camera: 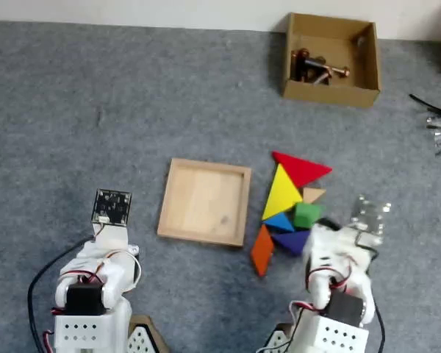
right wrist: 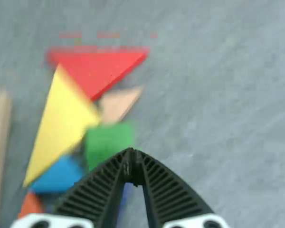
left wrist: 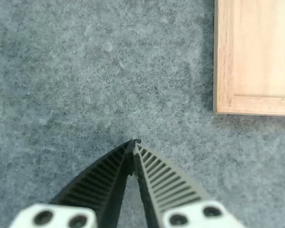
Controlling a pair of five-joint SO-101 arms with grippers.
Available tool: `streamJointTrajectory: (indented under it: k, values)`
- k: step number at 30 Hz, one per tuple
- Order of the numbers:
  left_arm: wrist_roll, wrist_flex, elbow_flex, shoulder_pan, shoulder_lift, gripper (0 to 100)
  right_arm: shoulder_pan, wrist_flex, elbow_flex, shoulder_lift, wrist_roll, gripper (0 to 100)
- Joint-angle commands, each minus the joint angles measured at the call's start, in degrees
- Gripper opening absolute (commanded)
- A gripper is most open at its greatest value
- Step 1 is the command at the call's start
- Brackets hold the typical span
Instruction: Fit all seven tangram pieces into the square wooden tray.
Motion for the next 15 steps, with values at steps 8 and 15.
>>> streamJointTrajectory:
  k: [8, 15]
  values:
    - [0.09, 0.18, 1.01, 0.66, -0.57, 1, 9.36, 1.71, -1.71, 0.04, 14.24, 1.0]
    - [0.09, 0.18, 1.01, 0.66, -0.57, 1, 9.36, 10.68, -18.24, 0.57, 14.33, 4.2]
